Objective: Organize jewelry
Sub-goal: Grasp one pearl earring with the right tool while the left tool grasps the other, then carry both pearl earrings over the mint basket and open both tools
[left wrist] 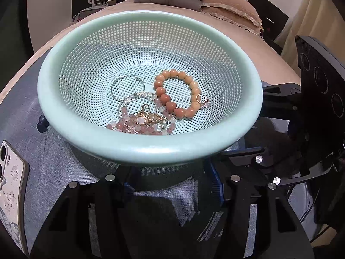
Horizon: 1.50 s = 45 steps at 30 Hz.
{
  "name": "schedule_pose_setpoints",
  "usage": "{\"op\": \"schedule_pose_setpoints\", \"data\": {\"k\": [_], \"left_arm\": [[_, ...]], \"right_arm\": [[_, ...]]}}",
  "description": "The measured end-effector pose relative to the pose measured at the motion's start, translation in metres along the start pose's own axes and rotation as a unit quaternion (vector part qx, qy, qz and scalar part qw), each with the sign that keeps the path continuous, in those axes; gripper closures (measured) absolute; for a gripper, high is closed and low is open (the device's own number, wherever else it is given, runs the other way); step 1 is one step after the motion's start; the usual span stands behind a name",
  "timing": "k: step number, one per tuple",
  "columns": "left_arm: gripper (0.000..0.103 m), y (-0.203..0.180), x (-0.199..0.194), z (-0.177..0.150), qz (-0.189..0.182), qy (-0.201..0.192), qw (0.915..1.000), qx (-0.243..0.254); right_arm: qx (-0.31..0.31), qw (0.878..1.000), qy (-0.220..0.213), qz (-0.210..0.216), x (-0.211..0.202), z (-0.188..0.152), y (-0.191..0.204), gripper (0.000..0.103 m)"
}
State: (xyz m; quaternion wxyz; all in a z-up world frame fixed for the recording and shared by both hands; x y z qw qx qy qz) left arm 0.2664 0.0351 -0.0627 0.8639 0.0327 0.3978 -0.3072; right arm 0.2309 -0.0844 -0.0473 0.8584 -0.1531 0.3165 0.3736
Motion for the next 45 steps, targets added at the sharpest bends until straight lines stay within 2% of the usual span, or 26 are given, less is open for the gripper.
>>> {"op": "schedule_pose_setpoints", "data": {"k": [3,4,8,12,19,20,21,23,24,30,38,45], "left_arm": [[0.048,0.001,-0.002,-0.005,0.004,-0.003,1.0,-0.001],[0.048,0.002,-0.002,-0.005,0.001,-0.003,1.0,-0.006],[0.051,0.003,-0.003,-0.006,0.002,-0.001,0.9999,-0.012],[0.056,-0.002,-0.003,-0.007,-0.015,0.001,0.9998,-0.015],[0.056,-0.016,0.006,-0.004,-0.009,-0.005,0.9999,-0.008],[0.059,-0.018,0.007,-0.003,-0.005,-0.005,1.0,-0.006],[0.071,-0.018,0.007,-0.005,0.004,-0.006,1.0,-0.003],[0.087,-0.018,0.01,-0.004,0.009,-0.003,0.9999,-0.008],[0.091,-0.018,0.011,-0.004,0.01,-0.003,0.9999,-0.012],[0.091,-0.029,0.012,-0.004,0.009,-0.006,0.9999,0.0],[0.092,-0.035,-0.012,-0.01,0.004,-0.004,1.0,-0.007],[0.092,-0.042,-0.062,0.002,0.055,-0.02,0.998,0.023]], "right_arm": [[-0.01,1.0,0.004,-0.01,0.002,0.0,0.006,0.076],[-0.01,1.0,0.005,-0.012,0.004,0.002,0.004,0.083],[-0.01,1.0,0.009,-0.015,0.005,0.002,0.005,0.084],[0.0,1.0,0.005,-0.014,-0.004,-0.003,0.005,0.084],[0.011,0.999,0.002,-0.03,-0.029,-0.018,0.002,0.084],[0.014,0.999,0.002,-0.032,-0.032,-0.021,0.002,0.084],[0.018,0.999,0.001,-0.033,-0.036,-0.024,0.001,0.084],[0.026,0.999,-0.001,-0.035,-0.041,-0.03,-0.001,0.084],[0.029,0.999,-0.001,-0.039,-0.043,-0.032,-0.002,0.084],[0.045,0.998,-0.01,-0.046,-0.055,-0.042,-0.002,0.084],[0.045,0.997,-0.036,-0.053,-0.077,-0.03,-0.002,0.084],[0.024,0.995,-0.072,-0.063,-0.111,-0.004,0.007,0.084]]}}
Point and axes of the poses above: each gripper's, at about its wrist camera, not at the fingertips, and x roughly the way its jaws point, y to its left, z to its top, the point moved 1 cm from there along x, roughly the way its jaws point, and after that the axes turned 8 degrees about -y, right-handed, at the moved point
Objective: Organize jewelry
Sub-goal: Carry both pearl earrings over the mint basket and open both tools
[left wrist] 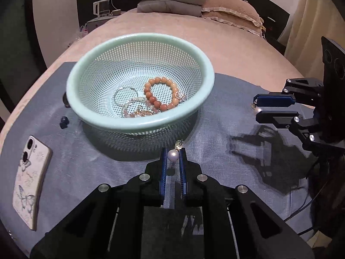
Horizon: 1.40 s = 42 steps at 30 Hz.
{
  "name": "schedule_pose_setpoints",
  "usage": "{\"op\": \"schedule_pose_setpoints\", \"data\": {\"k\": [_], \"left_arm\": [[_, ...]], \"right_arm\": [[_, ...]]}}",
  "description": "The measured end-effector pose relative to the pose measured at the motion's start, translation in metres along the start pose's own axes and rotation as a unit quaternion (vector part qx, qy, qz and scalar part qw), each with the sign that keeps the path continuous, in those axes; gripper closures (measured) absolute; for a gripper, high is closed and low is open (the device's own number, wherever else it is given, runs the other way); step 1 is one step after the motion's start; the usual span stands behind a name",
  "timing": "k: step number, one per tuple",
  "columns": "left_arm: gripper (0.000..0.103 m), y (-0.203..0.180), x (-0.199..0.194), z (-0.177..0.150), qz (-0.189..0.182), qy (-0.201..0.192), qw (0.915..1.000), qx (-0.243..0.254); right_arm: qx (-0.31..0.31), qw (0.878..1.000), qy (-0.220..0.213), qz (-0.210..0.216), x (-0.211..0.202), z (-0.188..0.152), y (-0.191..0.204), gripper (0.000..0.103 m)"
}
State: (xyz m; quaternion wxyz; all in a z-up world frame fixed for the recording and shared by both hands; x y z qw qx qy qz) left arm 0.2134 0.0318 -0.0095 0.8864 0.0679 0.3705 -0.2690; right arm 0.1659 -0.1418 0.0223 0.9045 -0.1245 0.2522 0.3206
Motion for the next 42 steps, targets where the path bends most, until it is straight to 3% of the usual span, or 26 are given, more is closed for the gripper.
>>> {"op": "schedule_pose_setpoints", "data": {"k": [10,16,27,33,39,40,41,42], "left_arm": [[0.091,-0.003,-0.041,0.045,0.048,-0.005,0.9979,0.044],[0.091,0.007,-0.041,0.062,0.076,-0.015,0.9954,0.056],[0.091,0.034,0.012,0.055,0.065,0.022,0.9966,0.044],[0.091,0.041,0.029,0.049,0.05,0.03,0.9975,0.041],[0.091,0.038,0.029,0.05,0.059,0.022,0.997,0.046],[0.091,0.037,0.025,0.049,0.061,0.018,0.9968,0.048],[0.088,0.036,0.022,0.049,0.062,0.017,0.9967,0.049],[0.081,0.036,0.018,0.049,0.063,0.016,0.9967,0.05]], "right_arm": [[-0.051,0.998,-0.036,-0.015,-0.026,0.053,0.013,0.083],[-0.01,0.998,-0.056,-0.024,-0.006,0.073,-0.004,0.083],[0.055,0.998,-0.027,-0.006,0.07,0.057,-0.03,0.083],[0.066,0.997,-0.027,-0.009,0.083,0.05,-0.04,0.083],[0.067,0.997,-0.022,-0.024,0.082,0.049,-0.042,0.082],[0.066,0.997,-0.023,-0.031,0.079,0.049,-0.042,0.08],[0.067,0.997,-0.025,-0.037,0.075,0.05,-0.042,0.072],[0.07,0.996,-0.028,-0.039,0.071,0.05,-0.043,0.066]]}}
Point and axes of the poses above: each gripper's, at about its wrist camera, not at the fingertips, and x roughly the way its jaws point, y to its left, z to its top, the point moved 1 cm from there along x, roughly the way its jaws point, and after that the axes turned 8 degrees about -y, right-handed, at the moved point
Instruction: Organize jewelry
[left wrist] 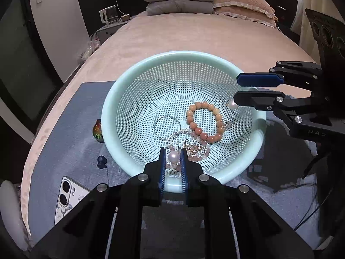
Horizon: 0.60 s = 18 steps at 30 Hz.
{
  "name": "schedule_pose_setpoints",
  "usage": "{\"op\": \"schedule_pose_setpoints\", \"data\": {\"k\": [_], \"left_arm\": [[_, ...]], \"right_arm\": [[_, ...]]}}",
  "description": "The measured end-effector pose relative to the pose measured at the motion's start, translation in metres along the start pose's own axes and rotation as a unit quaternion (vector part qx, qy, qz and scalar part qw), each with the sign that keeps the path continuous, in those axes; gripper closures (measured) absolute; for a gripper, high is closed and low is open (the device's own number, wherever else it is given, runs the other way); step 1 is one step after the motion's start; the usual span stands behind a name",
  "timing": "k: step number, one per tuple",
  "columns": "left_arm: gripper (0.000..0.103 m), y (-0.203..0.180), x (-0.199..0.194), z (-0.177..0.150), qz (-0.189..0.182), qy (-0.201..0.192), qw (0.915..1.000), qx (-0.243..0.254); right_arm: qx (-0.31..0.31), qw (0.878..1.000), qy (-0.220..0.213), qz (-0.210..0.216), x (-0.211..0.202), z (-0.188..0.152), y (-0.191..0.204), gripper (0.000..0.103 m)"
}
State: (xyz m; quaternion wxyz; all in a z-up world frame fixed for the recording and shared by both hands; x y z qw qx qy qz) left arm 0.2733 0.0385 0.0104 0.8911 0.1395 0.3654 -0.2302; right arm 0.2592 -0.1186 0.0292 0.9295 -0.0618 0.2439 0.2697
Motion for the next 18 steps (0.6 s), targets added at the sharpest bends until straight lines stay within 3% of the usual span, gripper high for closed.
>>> {"op": "schedule_pose_setpoints", "data": {"k": [1,4,6,8,11,18], "left_arm": [[0.077,0.0,-0.004,0.0,0.004,-0.002,1.0,0.002],[0.065,-0.003,-0.02,0.0,0.011,-0.009,0.9999,0.001],[0.05,-0.005,-0.033,0.0,0.017,-0.015,0.9997,0.002],[0.045,-0.007,-0.047,0.0,0.021,-0.025,0.9995,0.002],[0.03,-0.012,-0.07,0.0,0.035,-0.042,0.9985,-0.003],[0.012,-0.032,-0.12,-0.011,0.057,-0.079,0.9949,-0.03]], "right_arm": [[0.001,1.0,-0.006,-0.003,-0.005,0.001,0.001,0.057],[0.004,1.0,-0.023,-0.017,-0.021,0.003,0.003,0.041],[0.001,0.999,-0.027,-0.023,-0.031,0.006,0.006,0.038],[-0.003,0.999,-0.028,-0.033,-0.042,0.008,0.011,0.03],[-0.008,0.999,-0.038,-0.038,-0.064,0.012,0.018,0.025],[-0.012,0.996,-0.06,-0.059,-0.121,0.015,0.038,0.016]]}}
Point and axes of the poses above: each gripper's, at about its wrist camera, not at the fingertips, and x roughly the way its jaws point, y to its left, z to its top, the point moved 1 cm from there along x, roughly the way its jaws point, and after that the axes turned 8 degrees about -y, right-handed, at the moved point
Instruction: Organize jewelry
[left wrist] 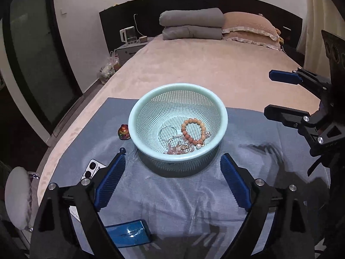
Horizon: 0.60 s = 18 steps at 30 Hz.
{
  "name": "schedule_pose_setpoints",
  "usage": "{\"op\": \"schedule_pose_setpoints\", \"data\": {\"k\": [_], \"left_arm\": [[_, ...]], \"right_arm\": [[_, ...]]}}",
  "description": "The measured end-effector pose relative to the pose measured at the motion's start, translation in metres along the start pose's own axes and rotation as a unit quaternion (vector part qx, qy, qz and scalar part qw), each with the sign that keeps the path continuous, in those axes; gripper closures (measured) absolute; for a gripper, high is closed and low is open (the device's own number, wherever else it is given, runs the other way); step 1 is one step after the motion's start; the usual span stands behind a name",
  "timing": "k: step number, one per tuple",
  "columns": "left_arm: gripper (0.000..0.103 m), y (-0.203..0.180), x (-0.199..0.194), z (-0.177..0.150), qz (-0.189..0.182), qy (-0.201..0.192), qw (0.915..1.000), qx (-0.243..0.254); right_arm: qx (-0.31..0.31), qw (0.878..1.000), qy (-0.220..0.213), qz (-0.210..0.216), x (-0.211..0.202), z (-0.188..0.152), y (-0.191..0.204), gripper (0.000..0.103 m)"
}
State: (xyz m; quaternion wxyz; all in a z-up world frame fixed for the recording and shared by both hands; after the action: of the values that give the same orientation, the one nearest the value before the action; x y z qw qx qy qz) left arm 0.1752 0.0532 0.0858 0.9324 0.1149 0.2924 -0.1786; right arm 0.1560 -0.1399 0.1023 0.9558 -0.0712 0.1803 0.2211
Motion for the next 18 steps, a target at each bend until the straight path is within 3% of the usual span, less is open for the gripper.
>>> {"op": "schedule_pose_setpoints", "data": {"k": [3,8,12,15,18], "left_arm": [[0.006,-0.012,-0.02,-0.008,0.01,-0.015,0.9998,-0.002],[0.006,-0.035,-0.046,-0.032,0.043,-0.034,0.9985,0.0],[0.006,-0.047,-0.061,-0.054,0.043,-0.048,0.9976,-0.025],[0.006,-0.053,-0.072,-0.071,0.067,-0.061,0.9948,-0.046],[0.006,-0.059,-0.076,-0.087,0.057,-0.055,0.9943,-0.072]], "right_arm": [[0.004,1.0,-0.003,-0.011,-0.021,-0.004,0.006,0.013],[-0.007,0.999,0.006,-0.034,-0.044,-0.026,0.021,0.009],[0.006,0.999,0.013,-0.035,-0.057,-0.05,0.024,0.009],[0.027,0.999,0.007,-0.041,-0.066,-0.067,0.025,0.009],[0.052,0.997,0.011,-0.055,-0.07,-0.086,0.021,0.008]]}}
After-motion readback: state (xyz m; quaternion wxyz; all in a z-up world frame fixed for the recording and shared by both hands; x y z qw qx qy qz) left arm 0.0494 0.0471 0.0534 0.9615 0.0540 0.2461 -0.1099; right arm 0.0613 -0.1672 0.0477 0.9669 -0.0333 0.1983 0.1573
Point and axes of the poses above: each gripper's, at about its wrist camera, not at the fingertips, and x roughly the way its jaws point, y to its left, z to its top, the point moved 1 cm from there along x, roughly the way its jaws point, and after that the axes turned 8 degrees about -y, right-handed, at the moved point
